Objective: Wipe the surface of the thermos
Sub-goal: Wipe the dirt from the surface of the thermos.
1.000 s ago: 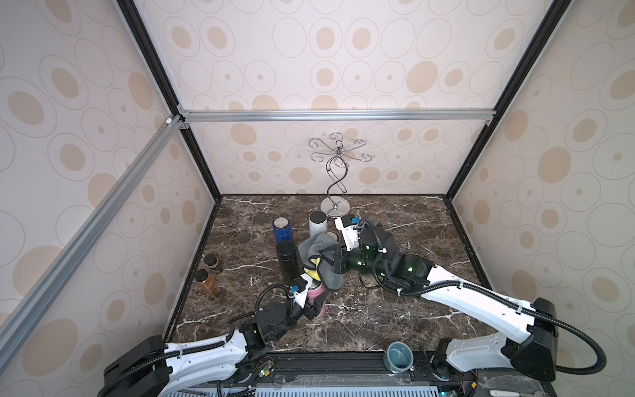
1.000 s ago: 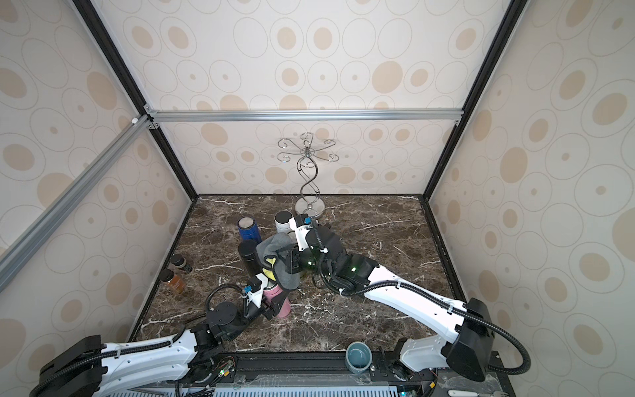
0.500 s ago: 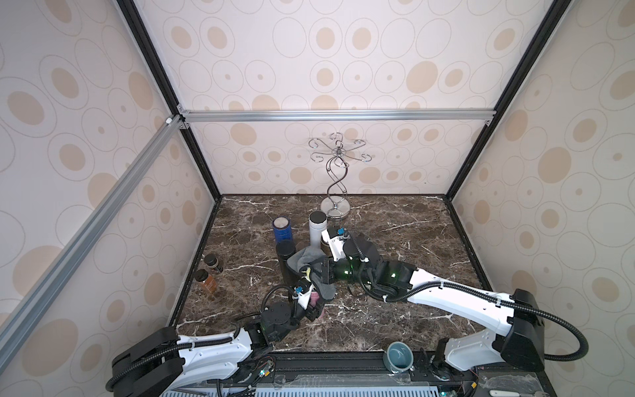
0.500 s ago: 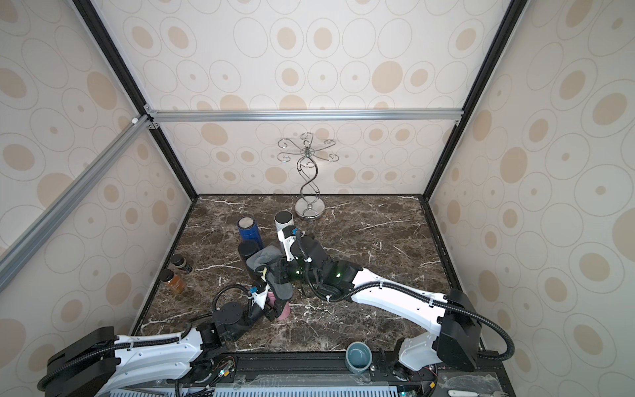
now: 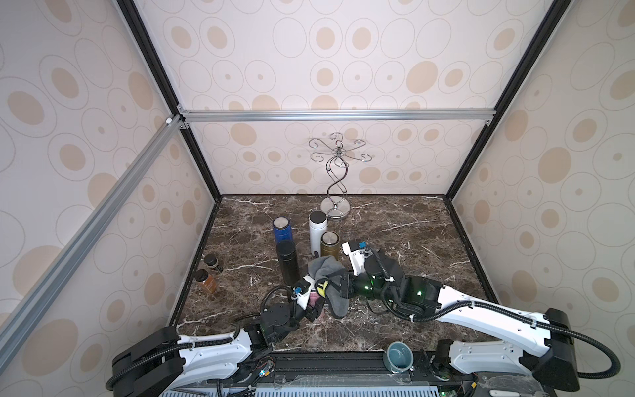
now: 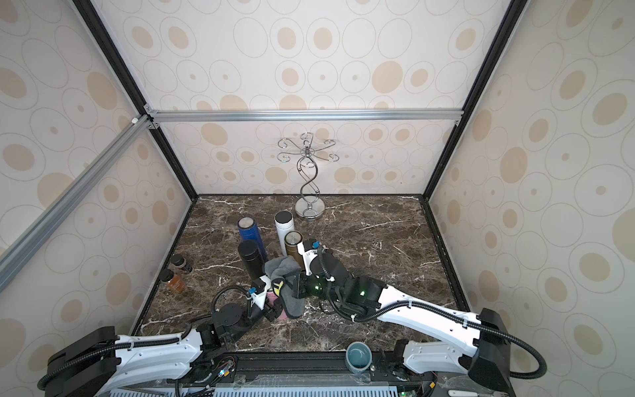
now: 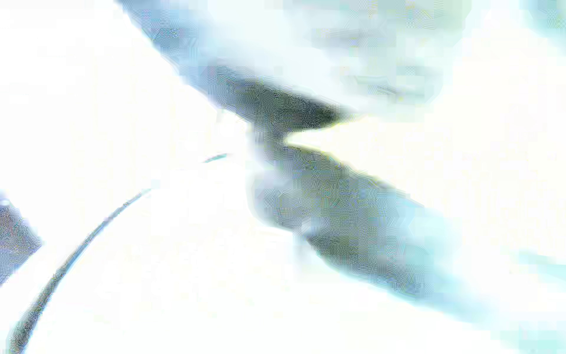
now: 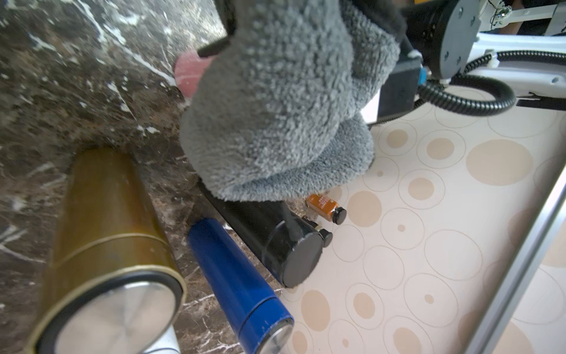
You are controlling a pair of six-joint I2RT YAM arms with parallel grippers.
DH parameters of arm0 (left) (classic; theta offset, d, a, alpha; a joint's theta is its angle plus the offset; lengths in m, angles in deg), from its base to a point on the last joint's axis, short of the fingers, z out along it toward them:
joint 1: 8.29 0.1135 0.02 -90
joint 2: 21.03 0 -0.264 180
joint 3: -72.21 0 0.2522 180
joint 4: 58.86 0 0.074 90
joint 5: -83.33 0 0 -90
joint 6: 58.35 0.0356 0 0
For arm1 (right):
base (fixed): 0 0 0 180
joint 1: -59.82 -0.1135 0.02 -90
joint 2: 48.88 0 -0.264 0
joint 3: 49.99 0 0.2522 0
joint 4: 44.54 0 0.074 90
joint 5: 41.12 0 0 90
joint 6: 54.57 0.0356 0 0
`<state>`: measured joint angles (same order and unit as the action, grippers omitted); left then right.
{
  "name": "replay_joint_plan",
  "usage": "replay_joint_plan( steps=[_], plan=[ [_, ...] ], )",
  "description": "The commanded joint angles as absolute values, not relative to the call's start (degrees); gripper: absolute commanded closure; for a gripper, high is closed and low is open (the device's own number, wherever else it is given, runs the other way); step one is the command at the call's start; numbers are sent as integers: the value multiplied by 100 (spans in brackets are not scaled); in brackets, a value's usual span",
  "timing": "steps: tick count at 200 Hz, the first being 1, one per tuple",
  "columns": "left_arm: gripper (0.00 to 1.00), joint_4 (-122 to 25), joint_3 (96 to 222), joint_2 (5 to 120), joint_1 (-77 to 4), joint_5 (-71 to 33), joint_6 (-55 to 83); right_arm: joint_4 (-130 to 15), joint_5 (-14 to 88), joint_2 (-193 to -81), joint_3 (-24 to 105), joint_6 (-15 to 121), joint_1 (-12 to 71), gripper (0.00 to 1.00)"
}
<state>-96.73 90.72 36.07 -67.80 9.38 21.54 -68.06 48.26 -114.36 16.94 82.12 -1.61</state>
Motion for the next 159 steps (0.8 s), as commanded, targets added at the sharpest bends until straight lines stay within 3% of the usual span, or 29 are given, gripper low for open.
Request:
replay_joint_plan(
  steps=[1, 69, 159],
  plan=[
    [100, -10073, 9137, 3542, -6739, 1174, 2047, -7549, 5007, -11190, 1621, 8344, -224, 100],
    [100, -10090, 9122, 3562, -6740, 1100, 2040, -6948, 5194, -11437, 2503, 7529, -218, 100],
    [100, -10097, 9089, 3512, -6738, 1064, 1994, -6262, 4605, -12897, 3189, 7389, 287, 100]
  ],
)
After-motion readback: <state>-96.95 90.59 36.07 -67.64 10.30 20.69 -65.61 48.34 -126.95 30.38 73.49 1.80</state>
